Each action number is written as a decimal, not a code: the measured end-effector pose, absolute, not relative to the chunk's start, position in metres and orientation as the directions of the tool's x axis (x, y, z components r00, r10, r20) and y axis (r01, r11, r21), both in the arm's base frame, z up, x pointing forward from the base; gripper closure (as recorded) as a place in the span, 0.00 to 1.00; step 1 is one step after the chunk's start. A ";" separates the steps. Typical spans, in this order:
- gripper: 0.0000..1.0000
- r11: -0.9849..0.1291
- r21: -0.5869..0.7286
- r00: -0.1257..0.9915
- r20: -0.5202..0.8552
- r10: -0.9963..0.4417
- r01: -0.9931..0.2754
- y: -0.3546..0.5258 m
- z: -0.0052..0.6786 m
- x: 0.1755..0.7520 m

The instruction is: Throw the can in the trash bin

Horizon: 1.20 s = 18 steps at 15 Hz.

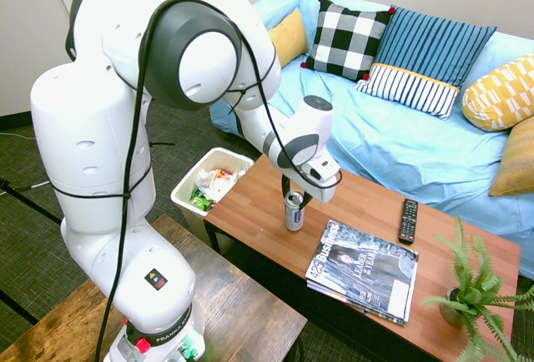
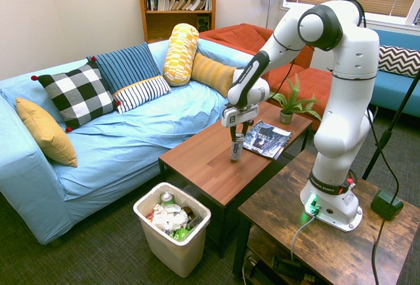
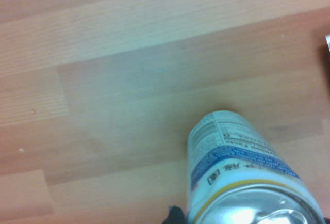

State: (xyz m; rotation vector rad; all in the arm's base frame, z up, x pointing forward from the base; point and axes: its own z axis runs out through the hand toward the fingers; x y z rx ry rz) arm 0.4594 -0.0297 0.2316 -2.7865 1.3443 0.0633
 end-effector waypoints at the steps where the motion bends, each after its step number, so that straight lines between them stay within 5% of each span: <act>1: 1.00 -0.637 -0.047 0.639 -0.038 -0.768 -0.769 -0.015 0.246 0.463; 10: 1.00 -0.746 -0.132 0.742 0.089 -0.664 -0.652 0.147 0.329 0.485; 18: 1.00 -0.796 -0.114 0.789 0.108 -0.605 -0.595 0.229 0.318 0.473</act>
